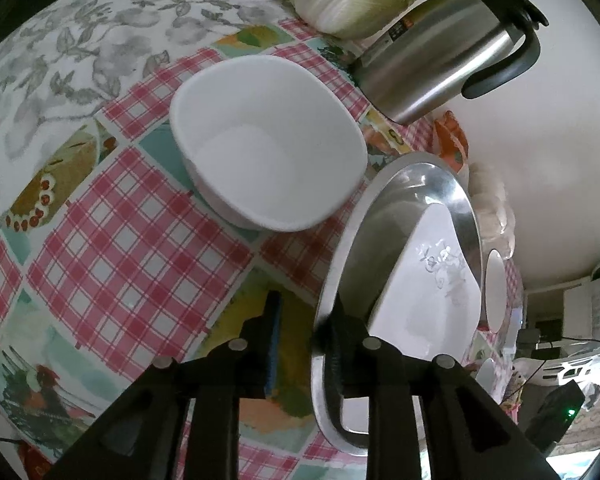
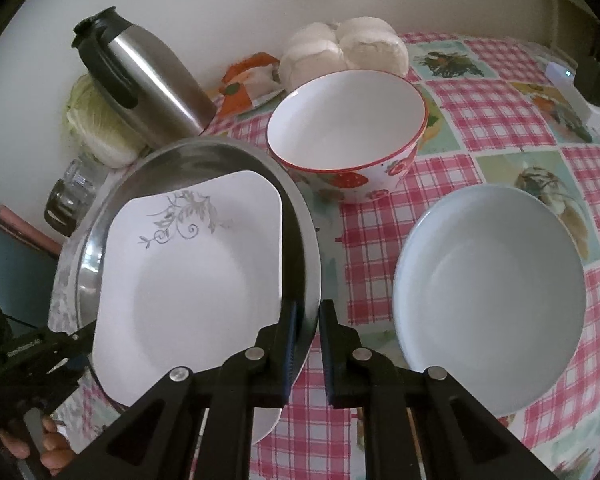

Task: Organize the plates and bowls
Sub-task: 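Press the square plate flat into the pan with both tools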

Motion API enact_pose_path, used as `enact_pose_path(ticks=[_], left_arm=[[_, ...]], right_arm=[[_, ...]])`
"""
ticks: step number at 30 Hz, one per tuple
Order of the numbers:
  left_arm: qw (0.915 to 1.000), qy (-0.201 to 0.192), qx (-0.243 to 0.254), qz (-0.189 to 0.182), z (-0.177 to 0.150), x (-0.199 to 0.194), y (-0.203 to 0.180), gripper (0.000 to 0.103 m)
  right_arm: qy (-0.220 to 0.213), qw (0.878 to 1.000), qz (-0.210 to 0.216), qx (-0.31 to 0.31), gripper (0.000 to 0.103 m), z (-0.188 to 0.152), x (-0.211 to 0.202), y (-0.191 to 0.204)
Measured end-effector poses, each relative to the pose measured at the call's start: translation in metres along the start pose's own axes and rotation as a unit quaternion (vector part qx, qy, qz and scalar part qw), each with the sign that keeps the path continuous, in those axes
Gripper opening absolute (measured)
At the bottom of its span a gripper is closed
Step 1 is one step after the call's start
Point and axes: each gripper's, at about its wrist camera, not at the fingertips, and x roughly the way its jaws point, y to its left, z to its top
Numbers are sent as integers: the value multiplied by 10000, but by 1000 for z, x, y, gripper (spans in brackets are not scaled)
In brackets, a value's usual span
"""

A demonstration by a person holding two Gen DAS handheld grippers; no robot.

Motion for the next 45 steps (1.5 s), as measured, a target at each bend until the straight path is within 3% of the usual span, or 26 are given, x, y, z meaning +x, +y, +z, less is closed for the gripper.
enact_pose_path(ticks=[13,18,26,35,36,37,39,45], left_arm=[[9989,348,157,284,-10,16,-9,36],[9986,382,163,324,-9,17,-9,36],[9991,123,223,337,-7,0,-11,36],[9986,12,468,250,-6,-4,-20,36],[9984,60,474,289,-7,0,-20,34],[9982,69,480,339,-8,2,-20,22],[9980,70,508,366,-9,6,-20,17],[9987,147,419,253,-11,14,-18,15]], right_arm=[[15,9986,-469,-226,12,-3,-24,5],[112,9996,-252,-61,12,0,-25,0],[-192,9996,134,-133,15,7,-45,5],[149,9995,189,-216,16,-2,-26,11],[168,9994,203,-230,15,-2,-25,12],[212,9992,243,-236,15,-3,-23,13],[223,9990,280,-250,13,-4,-21,13],[55,9991,188,-389,9,-5,-18,19]])
